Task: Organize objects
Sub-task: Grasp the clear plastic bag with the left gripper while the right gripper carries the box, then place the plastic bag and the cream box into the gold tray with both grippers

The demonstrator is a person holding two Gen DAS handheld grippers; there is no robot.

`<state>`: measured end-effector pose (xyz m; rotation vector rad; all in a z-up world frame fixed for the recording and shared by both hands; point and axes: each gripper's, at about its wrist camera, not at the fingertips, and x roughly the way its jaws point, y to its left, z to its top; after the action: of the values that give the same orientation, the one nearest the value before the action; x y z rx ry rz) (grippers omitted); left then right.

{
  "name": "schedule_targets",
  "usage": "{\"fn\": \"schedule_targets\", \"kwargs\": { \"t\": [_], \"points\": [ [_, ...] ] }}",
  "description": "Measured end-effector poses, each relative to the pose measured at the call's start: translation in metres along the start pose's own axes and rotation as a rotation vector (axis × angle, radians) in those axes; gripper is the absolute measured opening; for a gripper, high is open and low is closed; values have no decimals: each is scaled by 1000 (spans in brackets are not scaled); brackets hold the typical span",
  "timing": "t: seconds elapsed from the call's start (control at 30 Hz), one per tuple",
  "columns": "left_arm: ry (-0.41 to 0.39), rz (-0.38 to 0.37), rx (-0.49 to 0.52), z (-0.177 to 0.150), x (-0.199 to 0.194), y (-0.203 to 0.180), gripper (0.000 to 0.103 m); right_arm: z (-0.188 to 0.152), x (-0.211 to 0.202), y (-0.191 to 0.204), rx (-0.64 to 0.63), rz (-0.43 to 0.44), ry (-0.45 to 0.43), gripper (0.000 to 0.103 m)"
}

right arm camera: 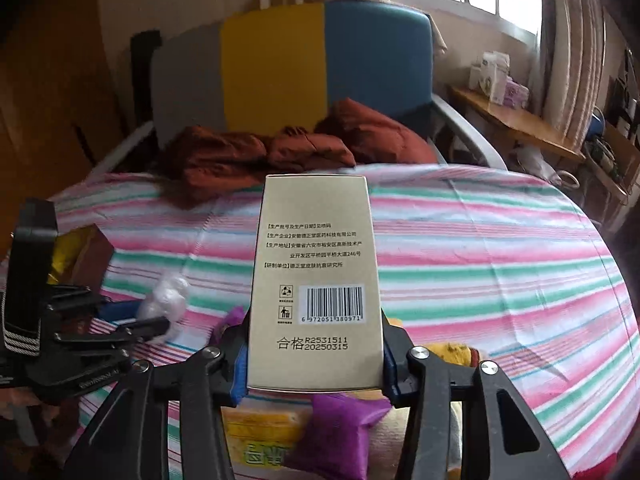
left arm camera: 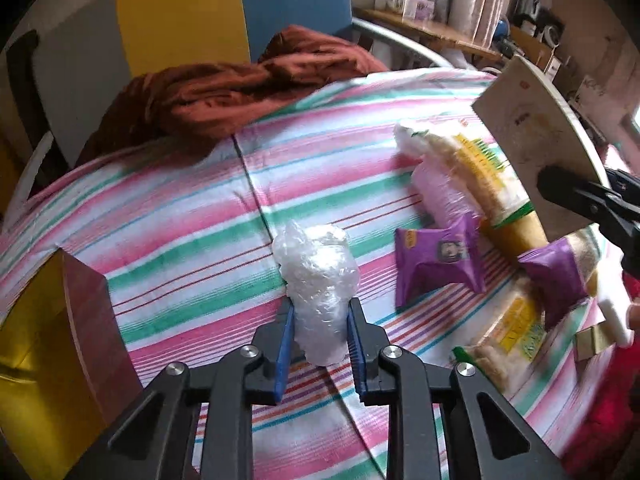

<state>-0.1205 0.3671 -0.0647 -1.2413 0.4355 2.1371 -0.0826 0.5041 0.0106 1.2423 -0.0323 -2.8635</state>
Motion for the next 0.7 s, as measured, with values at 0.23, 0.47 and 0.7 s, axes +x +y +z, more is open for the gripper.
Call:
{"fn": "schedule_targets", "kwargs": {
  "t": [0.23,0.47,0.7],
  "points": [
    [-111,-26,-56,-19,-70,13,25,2,-9,13,-23,119,-38,49],
    [-201,52,-182,-66,-144,70,26,5,-14,44,-43,181,-9,49],
    [-176,186,-382,-145,-174,153,26,5,-23,119,-92,293,34,49]
  ]
}}
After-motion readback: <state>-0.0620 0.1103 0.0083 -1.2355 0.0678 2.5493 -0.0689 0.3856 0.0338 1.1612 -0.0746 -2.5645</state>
